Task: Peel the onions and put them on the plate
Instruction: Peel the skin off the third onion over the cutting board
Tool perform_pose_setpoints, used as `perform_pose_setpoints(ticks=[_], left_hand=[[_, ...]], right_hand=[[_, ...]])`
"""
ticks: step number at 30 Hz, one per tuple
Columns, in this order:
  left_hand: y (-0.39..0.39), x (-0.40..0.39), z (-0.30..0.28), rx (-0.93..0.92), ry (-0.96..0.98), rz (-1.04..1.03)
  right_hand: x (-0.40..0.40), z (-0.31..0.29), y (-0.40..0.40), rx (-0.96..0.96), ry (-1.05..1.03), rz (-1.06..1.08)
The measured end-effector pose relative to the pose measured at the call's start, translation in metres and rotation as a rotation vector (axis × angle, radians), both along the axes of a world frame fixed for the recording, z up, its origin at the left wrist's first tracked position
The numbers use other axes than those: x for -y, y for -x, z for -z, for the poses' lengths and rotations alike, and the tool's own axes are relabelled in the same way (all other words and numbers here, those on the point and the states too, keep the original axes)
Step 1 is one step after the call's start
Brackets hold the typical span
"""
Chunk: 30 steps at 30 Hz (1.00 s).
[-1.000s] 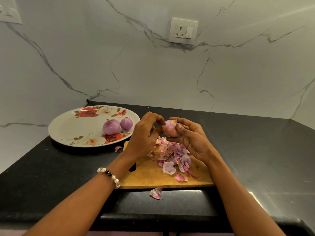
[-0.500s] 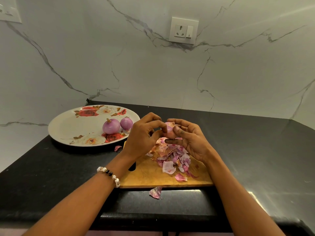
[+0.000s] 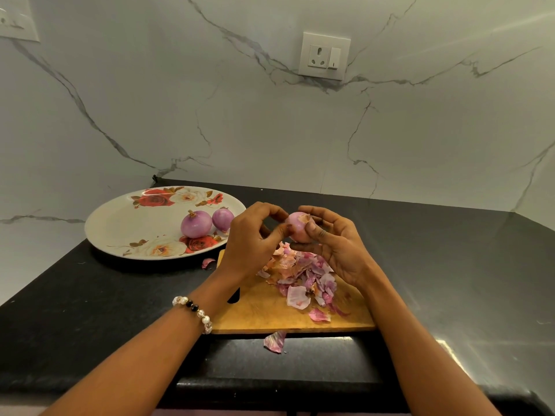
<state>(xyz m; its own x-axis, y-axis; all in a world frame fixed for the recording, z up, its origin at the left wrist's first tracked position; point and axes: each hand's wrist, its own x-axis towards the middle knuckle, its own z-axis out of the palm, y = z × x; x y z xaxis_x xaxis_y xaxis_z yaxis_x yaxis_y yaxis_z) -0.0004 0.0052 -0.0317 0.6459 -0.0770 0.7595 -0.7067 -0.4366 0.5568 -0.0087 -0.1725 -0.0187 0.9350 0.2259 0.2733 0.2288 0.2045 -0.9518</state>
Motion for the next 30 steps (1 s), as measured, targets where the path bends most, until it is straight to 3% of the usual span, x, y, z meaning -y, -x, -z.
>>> perform_pose_setpoints(ticks=[4, 10, 20, 26, 30], left_hand=[[0.003, 0.001, -0.001, -0.229, 0.065, 0.027], [0.005, -0.003, -0.005, -0.382, 0.171, 0.083], [0.001, -0.004, -0.004, -0.443, 0.251, 0.054], [0.003, -0.001, -0.008, -0.509, 0.387, 0.105], [0.005, -0.001, -0.006, -0.527, 0.277, 0.135]], right_hand=[[-0.002, 0.000, 0.001, 0.043, 0.022, 0.028], [-0.003, 0.002, 0.003, 0.092, 0.085, 0.072], [-0.004, 0.002, 0.003, 0.088, 0.031, 0.028], [-0.004, 0.007, -0.003, 0.094, 0.091, 0.109], [-0.002, 0.011, -0.002, 0.125, 0.152, 0.118]])
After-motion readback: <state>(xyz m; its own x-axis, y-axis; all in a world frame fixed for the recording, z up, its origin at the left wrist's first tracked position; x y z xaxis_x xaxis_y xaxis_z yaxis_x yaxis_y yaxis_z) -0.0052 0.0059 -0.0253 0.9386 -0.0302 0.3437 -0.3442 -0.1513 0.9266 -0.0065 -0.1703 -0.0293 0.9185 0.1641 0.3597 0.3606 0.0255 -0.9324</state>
